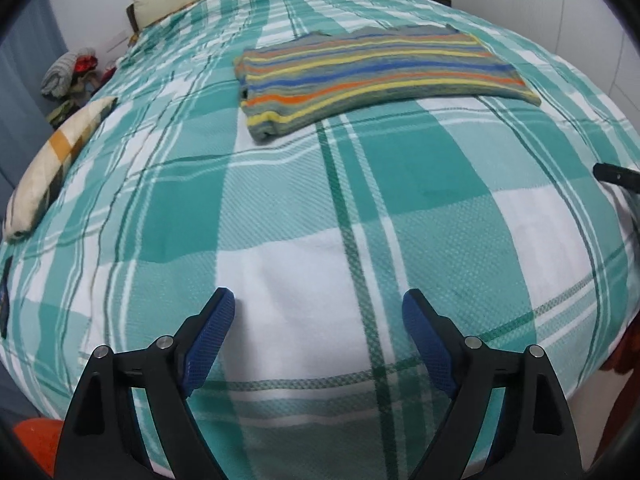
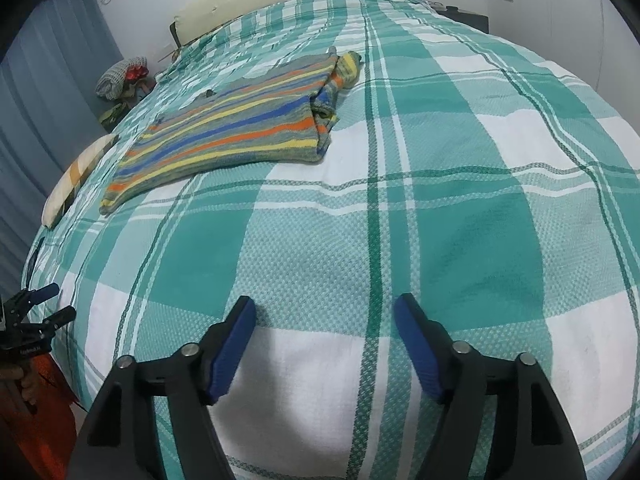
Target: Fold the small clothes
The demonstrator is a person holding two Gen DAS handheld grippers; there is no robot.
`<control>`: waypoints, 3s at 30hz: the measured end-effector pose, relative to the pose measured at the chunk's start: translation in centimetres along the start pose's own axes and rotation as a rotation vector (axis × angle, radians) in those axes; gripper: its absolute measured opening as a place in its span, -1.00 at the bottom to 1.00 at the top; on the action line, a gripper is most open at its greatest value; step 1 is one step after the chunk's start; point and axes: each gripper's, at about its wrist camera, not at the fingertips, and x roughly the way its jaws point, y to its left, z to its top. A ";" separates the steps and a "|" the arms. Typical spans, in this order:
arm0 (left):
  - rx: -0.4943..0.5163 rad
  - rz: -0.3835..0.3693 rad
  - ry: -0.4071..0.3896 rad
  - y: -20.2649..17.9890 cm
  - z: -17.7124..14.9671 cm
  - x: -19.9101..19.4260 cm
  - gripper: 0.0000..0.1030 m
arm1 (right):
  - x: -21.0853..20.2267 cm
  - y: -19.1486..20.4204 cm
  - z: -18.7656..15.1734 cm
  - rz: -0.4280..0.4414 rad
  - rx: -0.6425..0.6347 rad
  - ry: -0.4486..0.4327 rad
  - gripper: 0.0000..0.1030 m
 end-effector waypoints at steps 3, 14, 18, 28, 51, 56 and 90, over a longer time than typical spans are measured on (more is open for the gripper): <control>-0.026 -0.021 0.023 0.1 -0.2 0.9 0.84 | 0.5 0.7 -0.3 -0.014 -0.029 -0.001 0.63; -0.052 -0.051 0.052 0.3 -1.0 2.3 0.99 | 1.6 2.6 -1.3 -0.087 -0.150 -0.005 0.88; -0.038 -0.055 0.078 0.4 -0.7 2.7 0.99 | 1.8 3.2 -1.5 -0.119 -0.189 -0.007 0.93; -0.007 -0.038 0.103 -0.2 -0.8 2.9 0.99 | 2.2 3.7 -1.7 -0.149 -0.213 0.003 0.97; 0.005 -0.040 0.100 -0.3 -0.7 3.0 0.99 | 2.3 3.8 -1.9 -0.156 -0.219 0.004 0.99; 0.006 -0.041 0.101 -0.3 -0.7 3.0 0.99 | 2.3 3.8 -1.9 -0.156 -0.219 0.003 0.99; 0.006 -0.042 0.097 -0.3 -0.8 2.9 0.99 | 2.3 3.9 -2.0 -0.156 -0.217 0.000 0.99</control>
